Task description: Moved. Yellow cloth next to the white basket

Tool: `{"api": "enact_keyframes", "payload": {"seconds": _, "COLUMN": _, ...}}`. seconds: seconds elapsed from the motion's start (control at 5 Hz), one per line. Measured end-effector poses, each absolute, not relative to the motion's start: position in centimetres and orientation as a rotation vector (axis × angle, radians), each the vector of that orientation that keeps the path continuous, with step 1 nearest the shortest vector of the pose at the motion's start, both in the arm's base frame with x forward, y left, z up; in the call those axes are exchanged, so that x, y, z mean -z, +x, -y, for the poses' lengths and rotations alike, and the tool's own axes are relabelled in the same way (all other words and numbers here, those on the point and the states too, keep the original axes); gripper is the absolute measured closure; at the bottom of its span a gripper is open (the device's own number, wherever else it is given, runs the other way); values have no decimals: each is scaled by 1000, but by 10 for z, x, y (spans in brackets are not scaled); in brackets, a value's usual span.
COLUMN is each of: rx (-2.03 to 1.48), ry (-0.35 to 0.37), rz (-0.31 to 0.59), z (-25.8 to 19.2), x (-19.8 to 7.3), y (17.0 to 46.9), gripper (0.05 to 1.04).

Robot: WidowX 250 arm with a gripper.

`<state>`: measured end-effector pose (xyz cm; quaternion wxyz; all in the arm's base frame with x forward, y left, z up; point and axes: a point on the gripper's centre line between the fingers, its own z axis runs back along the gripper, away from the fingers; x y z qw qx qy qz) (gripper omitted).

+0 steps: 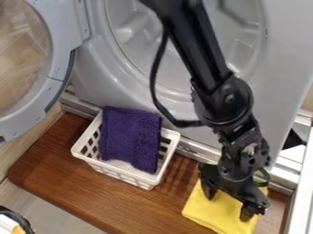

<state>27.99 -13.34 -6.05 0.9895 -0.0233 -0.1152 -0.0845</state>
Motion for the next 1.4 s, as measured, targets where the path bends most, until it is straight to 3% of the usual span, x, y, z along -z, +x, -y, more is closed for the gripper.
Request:
{"api": "enact_keyframes", "payload": {"seconds": 0.4, "rx": 162, "ry": -55, "rz": 197, "z": 134, "x": 75, "y": 281, "gripper": 83}}
{"api": "enact_keyframes", "payload": {"seconds": 0.8, "rx": 137, "ry": -4, "rz": 175, "z": 124, "x": 77, "y": 277, "gripper": 83}}
{"api": "enact_keyframes", "payload": {"seconds": 1.4, "rx": -29, "ry": 59, "rz": 144, "z": 71, "x": 77, "y": 275, "gripper": 83}}
